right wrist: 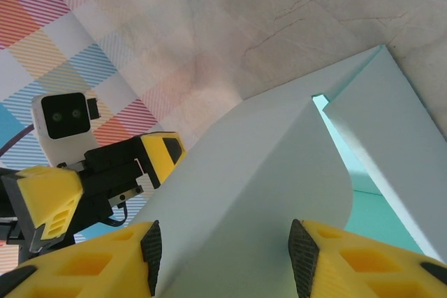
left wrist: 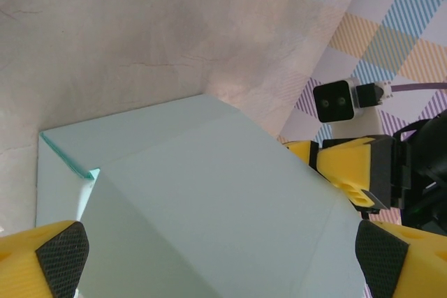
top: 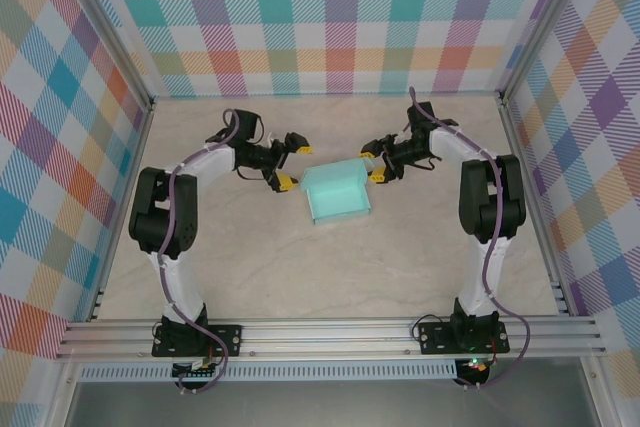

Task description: Fold the paper box

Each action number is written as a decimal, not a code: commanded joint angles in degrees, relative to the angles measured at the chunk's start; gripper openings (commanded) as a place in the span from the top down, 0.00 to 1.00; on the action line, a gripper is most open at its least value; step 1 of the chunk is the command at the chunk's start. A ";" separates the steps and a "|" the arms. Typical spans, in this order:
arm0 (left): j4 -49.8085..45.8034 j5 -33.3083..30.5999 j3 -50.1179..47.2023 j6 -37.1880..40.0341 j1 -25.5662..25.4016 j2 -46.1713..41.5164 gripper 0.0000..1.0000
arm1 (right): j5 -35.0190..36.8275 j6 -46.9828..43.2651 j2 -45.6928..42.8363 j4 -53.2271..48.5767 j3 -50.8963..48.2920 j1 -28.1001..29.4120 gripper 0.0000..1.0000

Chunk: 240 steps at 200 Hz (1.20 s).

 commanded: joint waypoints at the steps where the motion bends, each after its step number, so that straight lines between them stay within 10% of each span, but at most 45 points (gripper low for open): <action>1: -0.58 1.36 -0.62 -0.63 0.30 -4.17 0.00 | -0.87 -1.05 -2.40 -0.63 -0.73 0.49 0.46; 240: 15.90 0.56 -4.27 -17.80 -6.69 -1.99 0.00 | -0.53 -1.59 -2.97 -0.70 -1.99 1.67 0.47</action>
